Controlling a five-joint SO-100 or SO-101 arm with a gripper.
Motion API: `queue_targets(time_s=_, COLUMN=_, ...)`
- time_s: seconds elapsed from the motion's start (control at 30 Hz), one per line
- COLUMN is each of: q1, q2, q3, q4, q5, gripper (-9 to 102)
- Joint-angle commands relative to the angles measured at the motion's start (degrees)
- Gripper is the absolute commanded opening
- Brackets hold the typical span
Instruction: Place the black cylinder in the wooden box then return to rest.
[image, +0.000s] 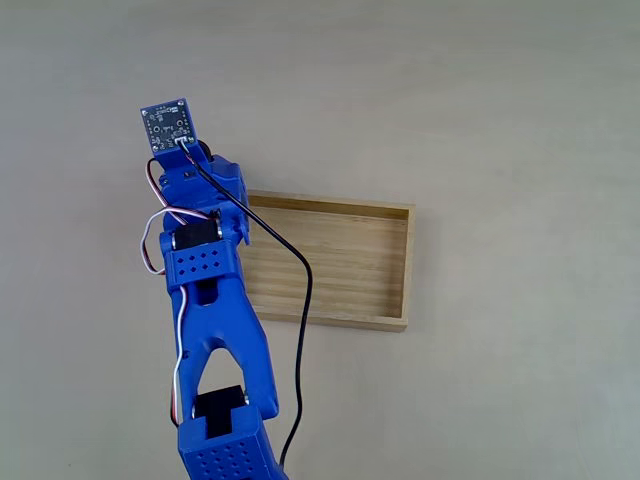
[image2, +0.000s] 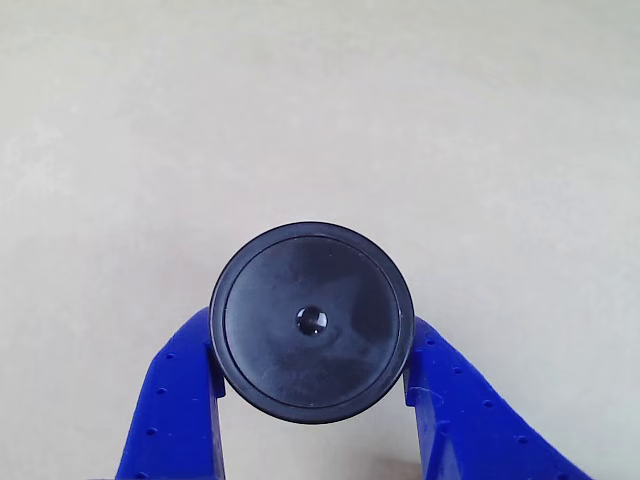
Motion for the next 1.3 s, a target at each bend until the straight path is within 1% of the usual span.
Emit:
queue_targets(time_s=0.0, q1=0.6, q2=-14.0, q3=-2.2, q4=-1.6, q5=1.1, gripper=18)
queue_targets(time_s=0.3, q1=0.8, q2=-20.5, q3=3.3, q4=-1.6, q5=1.4, gripper=18)
queue_targets(time_s=0.53, q1=2.4, q2=-28.7, q3=11.4, q4=-1.6, q5=2.3, gripper=18)
queue_targets(time_s=1.0, q1=9.5, q2=-50.2, q3=32.9, q4=-1.6, q5=3.4, gripper=18)
queue_targets(time_s=1.27, q1=15.0, q2=-57.2, q3=41.9, q4=-1.7, q5=3.4, gripper=18)
